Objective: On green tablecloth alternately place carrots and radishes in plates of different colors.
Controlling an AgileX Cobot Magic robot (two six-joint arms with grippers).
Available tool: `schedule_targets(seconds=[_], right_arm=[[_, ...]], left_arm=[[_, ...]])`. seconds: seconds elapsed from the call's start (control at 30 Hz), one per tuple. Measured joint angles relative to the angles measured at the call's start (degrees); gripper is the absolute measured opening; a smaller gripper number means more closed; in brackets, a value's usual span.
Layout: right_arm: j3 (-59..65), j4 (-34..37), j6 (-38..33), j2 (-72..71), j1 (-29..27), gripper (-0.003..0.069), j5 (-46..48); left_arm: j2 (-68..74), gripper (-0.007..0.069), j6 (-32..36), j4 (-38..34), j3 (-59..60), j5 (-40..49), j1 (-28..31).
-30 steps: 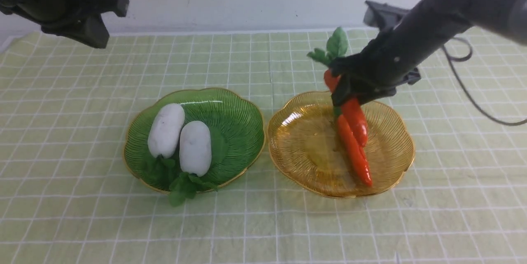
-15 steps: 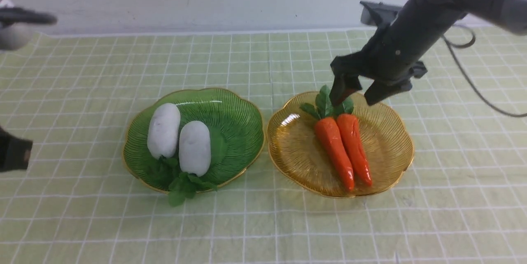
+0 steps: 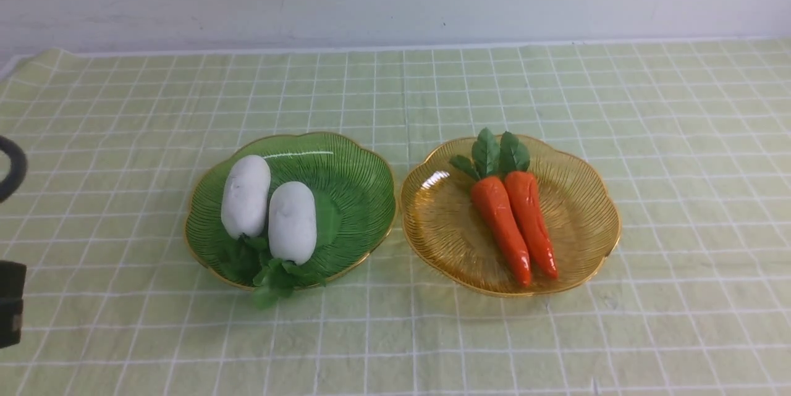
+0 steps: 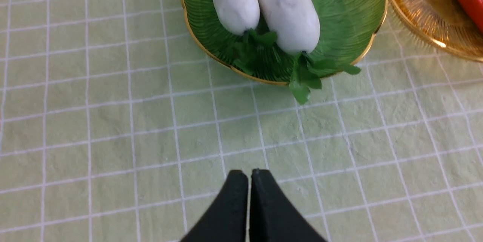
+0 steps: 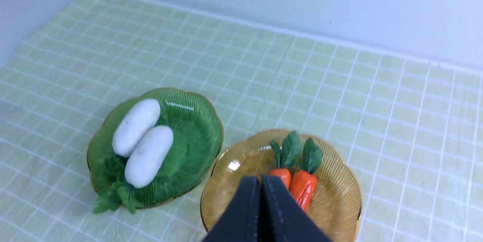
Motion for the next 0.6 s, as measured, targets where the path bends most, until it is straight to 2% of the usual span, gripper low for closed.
schedule_targets(seconds=[0.07,0.1,0.13,0.17,0.3,0.47,0.6], right_arm=[[7.59,0.00,-0.46,-7.02,0.00,-0.0013,-7.01],[17.28,0.00,-0.99,-14.14,0.00,-0.0014,-16.74],[17.28,0.00,-1.13,-15.14,0.00,-0.0014,-16.74],[28.35,0.00,-1.71,-23.83,0.00,-0.0014,-28.27],[47.57,0.00,-2.95,-38.23,0.00,-0.0014,-46.65],[61.37,0.13,-3.30,-51.23,0.00,-0.0014,-53.81],[64.99,0.46,-3.53,-54.88,0.00,-0.0014,-56.49]], left_arm=[[0.00,-0.0008,0.00,0.00,0.00,-0.81,0.00],[0.00,-0.0008,0.00,0.00,0.00,-1.66,0.00],[0.00,-0.0008,0.00,-0.08,0.00,-1.77,0.00],[0.00,-0.0008,0.00,-0.34,0.00,-2.65,0.00],[0.00,-0.0008,0.00,-1.21,0.05,-5.02,0.00],[0.00,-0.0008,0.00,-1.27,0.05,-5.76,0.00],[-0.82,-0.0008,0.25,-1.39,1.07,-5.88,0.00]])
